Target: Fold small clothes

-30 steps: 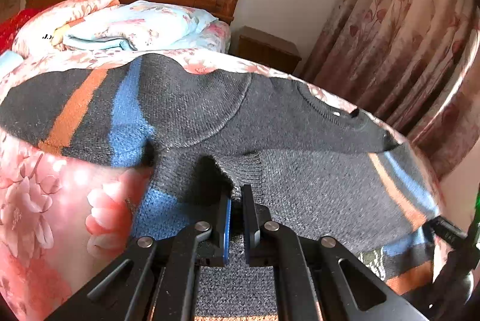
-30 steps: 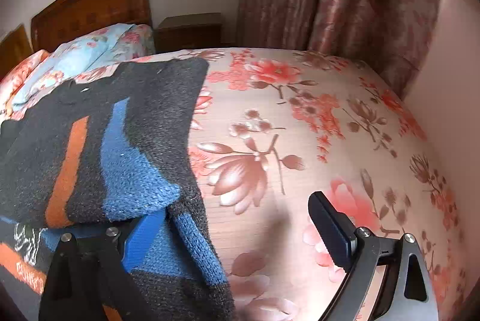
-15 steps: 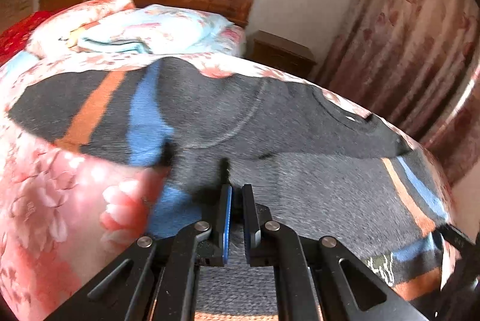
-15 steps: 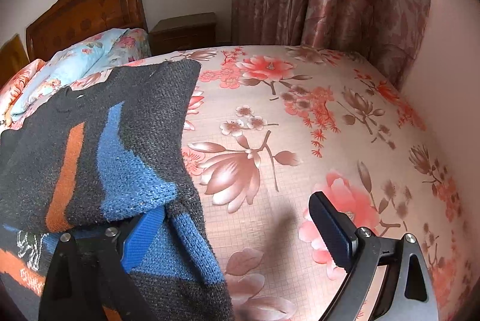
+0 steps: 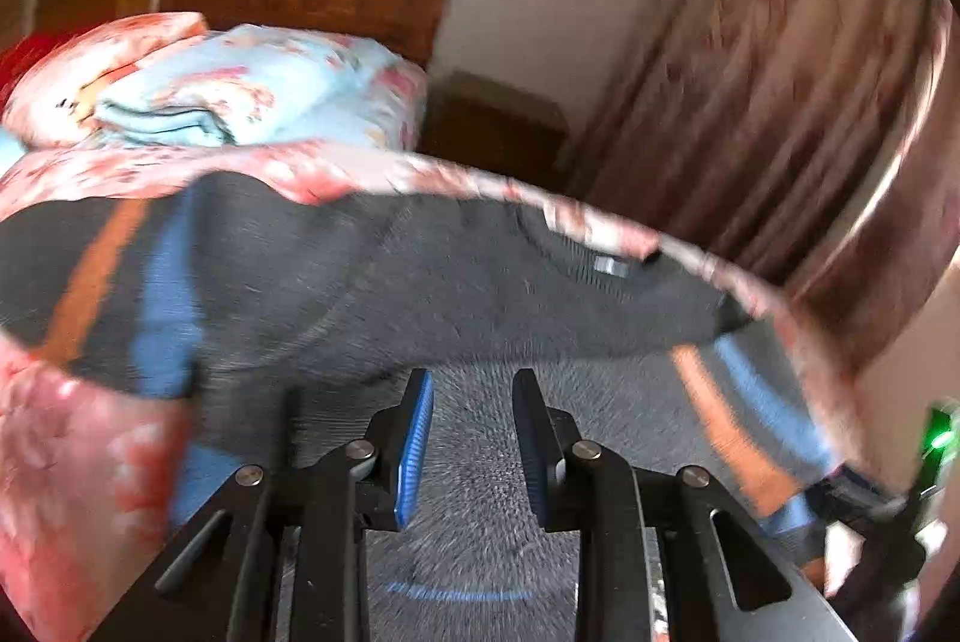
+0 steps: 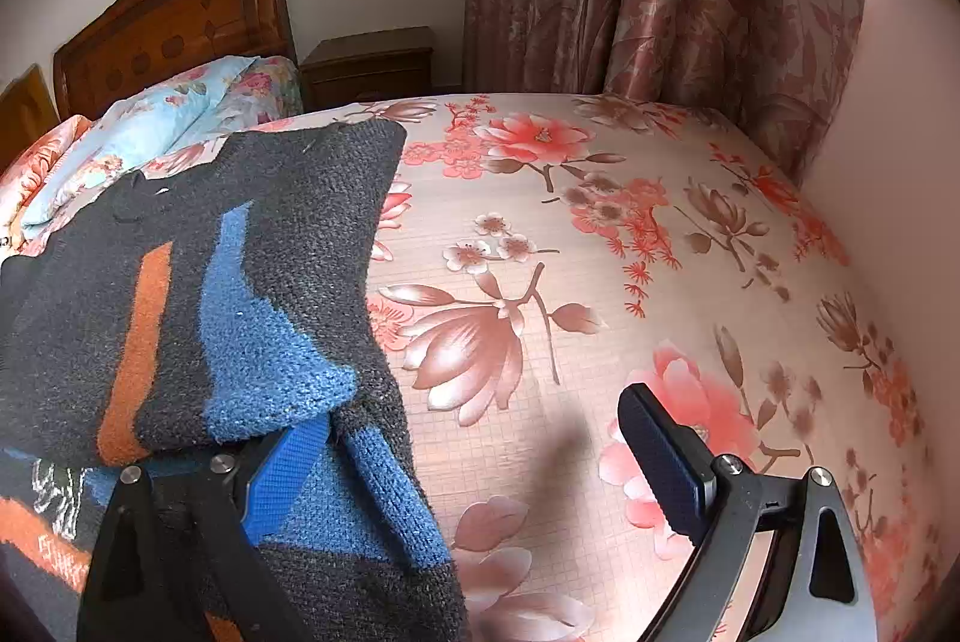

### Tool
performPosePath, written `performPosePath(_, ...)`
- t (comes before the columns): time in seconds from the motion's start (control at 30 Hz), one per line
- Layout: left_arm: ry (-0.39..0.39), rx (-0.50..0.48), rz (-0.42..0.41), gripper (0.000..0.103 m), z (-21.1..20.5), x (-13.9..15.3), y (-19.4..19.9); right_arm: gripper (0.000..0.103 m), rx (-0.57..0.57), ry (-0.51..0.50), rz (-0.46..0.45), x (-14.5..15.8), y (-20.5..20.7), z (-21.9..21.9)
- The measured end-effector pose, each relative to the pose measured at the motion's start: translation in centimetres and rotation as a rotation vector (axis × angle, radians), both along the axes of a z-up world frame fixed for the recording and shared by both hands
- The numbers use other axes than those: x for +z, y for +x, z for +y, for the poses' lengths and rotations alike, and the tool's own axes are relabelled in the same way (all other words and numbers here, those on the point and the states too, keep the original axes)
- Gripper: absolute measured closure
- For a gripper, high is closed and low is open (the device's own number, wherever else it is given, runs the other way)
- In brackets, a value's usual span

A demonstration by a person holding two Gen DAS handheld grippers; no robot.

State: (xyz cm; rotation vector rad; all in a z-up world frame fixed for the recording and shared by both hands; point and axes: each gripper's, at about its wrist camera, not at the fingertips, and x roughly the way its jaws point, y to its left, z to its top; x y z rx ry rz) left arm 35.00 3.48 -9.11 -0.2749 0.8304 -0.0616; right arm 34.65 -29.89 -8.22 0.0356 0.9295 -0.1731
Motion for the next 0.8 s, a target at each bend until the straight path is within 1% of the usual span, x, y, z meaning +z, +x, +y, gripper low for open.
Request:
performPosePath(0.03, 0.010, -0.006, 0.035, 0.076, -0.3, -1.2, 0.6, 0.000, 0.000, 0.001, 0.000, 0.0, 0.0, 0.0)
performPosePath(0.1, 0.018, -0.009, 0.001, 0.073, -0.4, -1.4, 0.6, 0.000, 0.001, 0.003, 0.001, 0.0, 0.0, 0.0)
performPosePath(0.17, 0.007, -0.019, 0.007, 0.072, -0.3, -1.6, 0.6, 0.000, 0.006, 0.014, 0.002, -0.1, 0.1, -0.1)
performPosePath(0.23, -0.010, -0.018, 0.003, 0.072, -0.1, -1.7, 0.6, 0.000, 0.016, 0.059, 0.019, -0.1, 0.0, -0.6)
performPosePath(0.3, -0.018, -0.017, 0.000, 0.072, 0.0, -1.7, 0.7, 0.000, -0.005, 0.123, 0.031, 0.0, -0.9, -1.4)
performPosePath(0.37, -0.031, -0.021, -0.005, 0.067, 0.1, -1.7, 0.7, 0.000, -0.017, 0.163, -0.004, 0.5, -2.3, -1.9)
performPosePath(0.47, -0.047, -0.025, -0.013, 0.063, 0.2, -1.7, 0.3, 0.000, -0.041, 0.118, -0.117, 2.8, -3.6, -1.8)
performPosePath(0.53, -0.049, -0.029, -0.015, 0.062, 0.0, -1.6, 0.2, 0.000, -0.005, 0.097, -0.188, 4.4, -3.0, -1.2)
performPosePath(0.57, -0.052, -0.030, -0.015, 0.061, -0.1, -1.6, 0.2, 0.000, 0.034, 0.095, -0.207, 5.1, -2.0, -0.4)
performPosePath(0.67, -0.068, -0.030, -0.018, 0.061, 0.0, -1.7, 0.2, 0.000, 0.152, 0.064, -0.203, 5.6, 1.3, 2.3)
performPosePath(0.7, -0.074, -0.029, -0.019, 0.061, 0.1, -1.7, 0.1, 0.000, 0.208, 0.052, -0.198, 5.5, 2.8, 3.5)
performPosePath(0.73, -0.079, -0.029, -0.020, 0.061, 0.2, -1.7, 0.1, 0.000, 0.261, 0.040, -0.176, 5.0, 4.4, 4.6)
performPosePath(0.77, -0.082, -0.029, -0.021, 0.061, 0.2, -1.7, 0.1, 0.000, 0.289, 0.036, -0.154, 4.6, 5.5, 5.3)
performPosePath(0.8, -0.085, -0.029, -0.021, 0.061, 0.3, -1.7, 0.1, 0.000, 0.322, 0.040, -0.113, 3.7, 7.0, 5.9)
